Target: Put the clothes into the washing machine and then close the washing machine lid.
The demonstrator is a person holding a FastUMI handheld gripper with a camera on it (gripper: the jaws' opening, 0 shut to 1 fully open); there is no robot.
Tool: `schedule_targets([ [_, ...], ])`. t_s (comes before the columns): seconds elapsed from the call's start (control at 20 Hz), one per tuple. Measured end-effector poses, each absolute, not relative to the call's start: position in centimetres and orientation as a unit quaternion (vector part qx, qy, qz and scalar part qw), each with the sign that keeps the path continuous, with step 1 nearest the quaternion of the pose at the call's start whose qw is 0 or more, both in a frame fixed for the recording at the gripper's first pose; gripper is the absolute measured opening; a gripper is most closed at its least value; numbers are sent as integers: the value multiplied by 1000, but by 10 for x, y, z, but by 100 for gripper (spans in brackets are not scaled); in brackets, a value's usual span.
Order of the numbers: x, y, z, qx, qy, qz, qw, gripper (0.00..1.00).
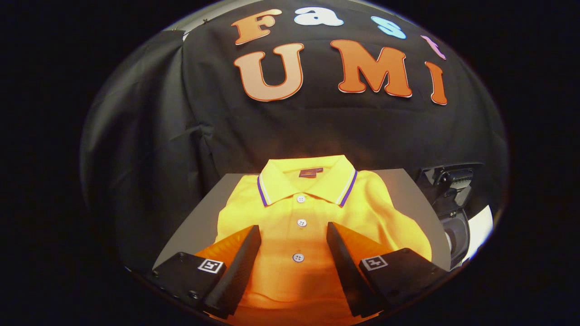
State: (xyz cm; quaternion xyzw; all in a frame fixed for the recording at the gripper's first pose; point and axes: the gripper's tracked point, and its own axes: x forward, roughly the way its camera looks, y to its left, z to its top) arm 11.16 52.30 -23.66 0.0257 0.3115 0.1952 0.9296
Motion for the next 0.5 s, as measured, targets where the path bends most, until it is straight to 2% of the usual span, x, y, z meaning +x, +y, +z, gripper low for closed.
schedule_targets([
  [0.1, 109, 523, -236, 16, 315, 210, 925, 91],
  [0.25, 107, 529, -236, 29, 312, 234, 921, 51],
  [0.3, 107, 529, -237, 28, 317, 237, 918, 48],
  [0.35, 106, 529, -238, 31, 323, 236, 916, 37],
  [0.5, 108, 529, -235, 46, 324, 233, 916, 19],
])
